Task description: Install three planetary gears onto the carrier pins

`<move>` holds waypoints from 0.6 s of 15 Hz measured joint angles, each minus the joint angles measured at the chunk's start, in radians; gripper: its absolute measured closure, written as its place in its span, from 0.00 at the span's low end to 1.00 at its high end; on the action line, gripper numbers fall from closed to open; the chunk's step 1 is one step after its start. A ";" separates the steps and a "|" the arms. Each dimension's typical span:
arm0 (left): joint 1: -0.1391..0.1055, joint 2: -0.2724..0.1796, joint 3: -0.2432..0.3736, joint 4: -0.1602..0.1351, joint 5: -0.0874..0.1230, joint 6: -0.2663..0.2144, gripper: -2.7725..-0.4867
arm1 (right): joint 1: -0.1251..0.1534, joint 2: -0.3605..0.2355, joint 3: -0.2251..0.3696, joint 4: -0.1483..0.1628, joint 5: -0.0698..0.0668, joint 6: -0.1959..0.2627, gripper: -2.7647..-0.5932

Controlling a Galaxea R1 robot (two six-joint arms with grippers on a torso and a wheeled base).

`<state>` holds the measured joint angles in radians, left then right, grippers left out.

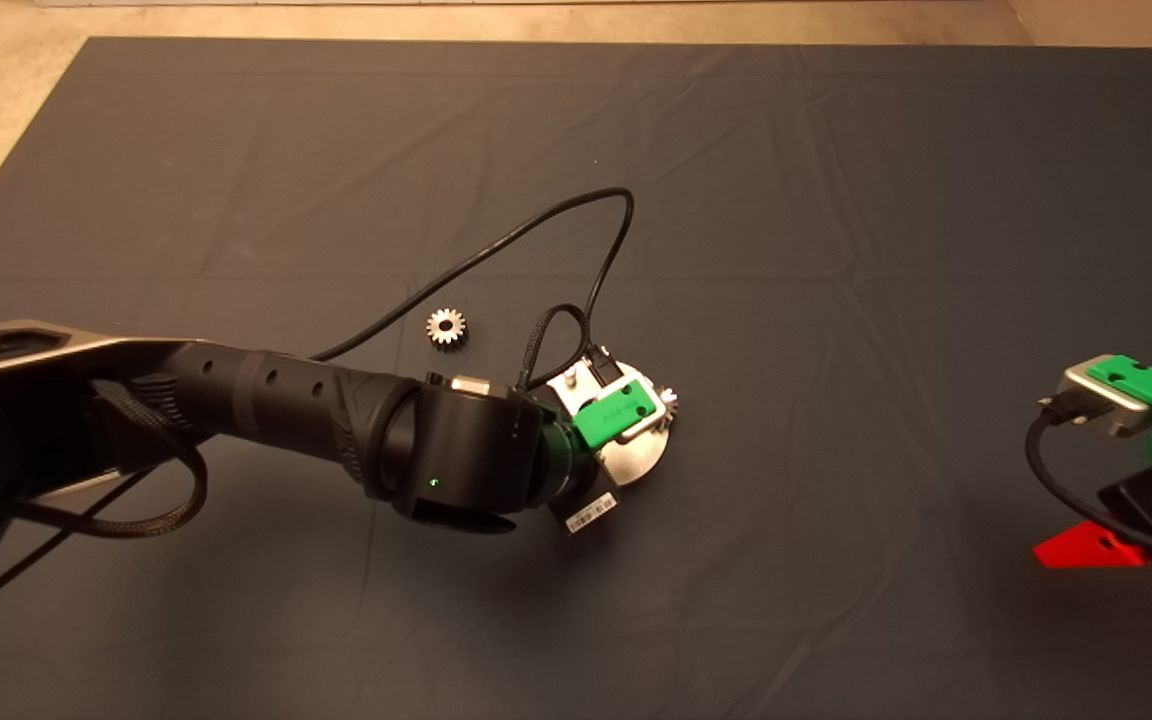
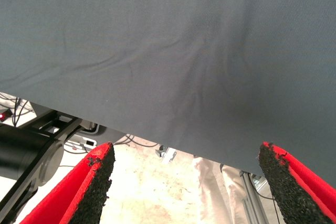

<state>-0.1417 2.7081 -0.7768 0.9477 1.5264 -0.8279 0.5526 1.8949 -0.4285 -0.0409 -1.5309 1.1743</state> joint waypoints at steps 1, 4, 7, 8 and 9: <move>0.000 0.000 0.000 0.000 0.000 0.000 0.65 | 0.000 0.000 0.000 0.000 0.000 -0.004 0.34; 0.000 -0.007 0.022 0.000 0.000 0.000 0.57 | 0.000 0.000 0.000 0.000 0.000 -0.015 0.34; 0.000 -0.016 0.034 0.000 0.000 0.000 0.52 | 0.000 0.000 -0.001 0.000 0.000 -0.022 0.34; 0.000 -0.016 0.035 0.000 0.000 0.000 0.49 | 0.000 0.000 -0.001 0.000 0.000 -0.022 0.34; 0.000 -0.016 0.036 0.000 0.000 0.000 0.45 | 0.000 0.000 -0.001 0.000 0.000 -0.022 0.34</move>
<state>-0.1419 2.6917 -0.7404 0.9477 1.5268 -0.8279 0.5526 1.8953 -0.4296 -0.0409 -1.5309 1.1521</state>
